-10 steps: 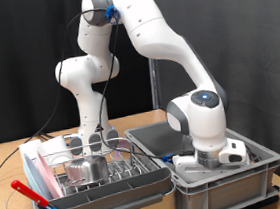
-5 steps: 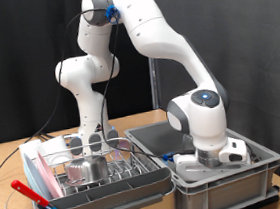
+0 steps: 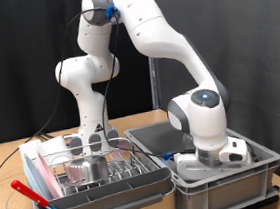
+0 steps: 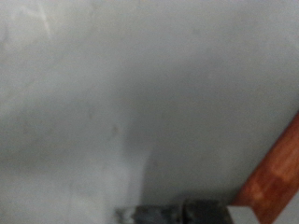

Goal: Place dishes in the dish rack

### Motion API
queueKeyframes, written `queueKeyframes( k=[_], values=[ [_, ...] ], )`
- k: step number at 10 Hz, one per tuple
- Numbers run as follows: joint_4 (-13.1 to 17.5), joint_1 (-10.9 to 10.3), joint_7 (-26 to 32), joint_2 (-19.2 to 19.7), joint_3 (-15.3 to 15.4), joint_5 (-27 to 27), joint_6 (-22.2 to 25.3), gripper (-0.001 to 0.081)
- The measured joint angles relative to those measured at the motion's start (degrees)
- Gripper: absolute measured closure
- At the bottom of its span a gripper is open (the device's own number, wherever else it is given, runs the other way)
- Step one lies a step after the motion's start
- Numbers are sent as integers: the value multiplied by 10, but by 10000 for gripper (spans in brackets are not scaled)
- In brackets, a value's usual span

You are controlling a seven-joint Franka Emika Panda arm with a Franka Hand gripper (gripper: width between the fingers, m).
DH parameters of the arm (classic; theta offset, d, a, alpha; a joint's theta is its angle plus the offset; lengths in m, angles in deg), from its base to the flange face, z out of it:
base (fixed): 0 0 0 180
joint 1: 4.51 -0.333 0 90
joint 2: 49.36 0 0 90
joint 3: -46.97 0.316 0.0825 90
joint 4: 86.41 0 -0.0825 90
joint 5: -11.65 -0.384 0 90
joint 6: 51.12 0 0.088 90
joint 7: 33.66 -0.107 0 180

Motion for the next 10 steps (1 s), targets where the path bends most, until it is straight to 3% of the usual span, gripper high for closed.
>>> queueKeyframes(
  k=[2,4,6,8,10],
  values=[
    [-1,10,9,0,13,-38,5,803],
    [0,44,62,-9,53,-118,17,805],
    [-1,75,105,-42,83,-183,36,805],
    [-1,83,98,-76,84,-185,59,805],
    [-6,75,57,-93,72,-119,64,805]
  ],
)
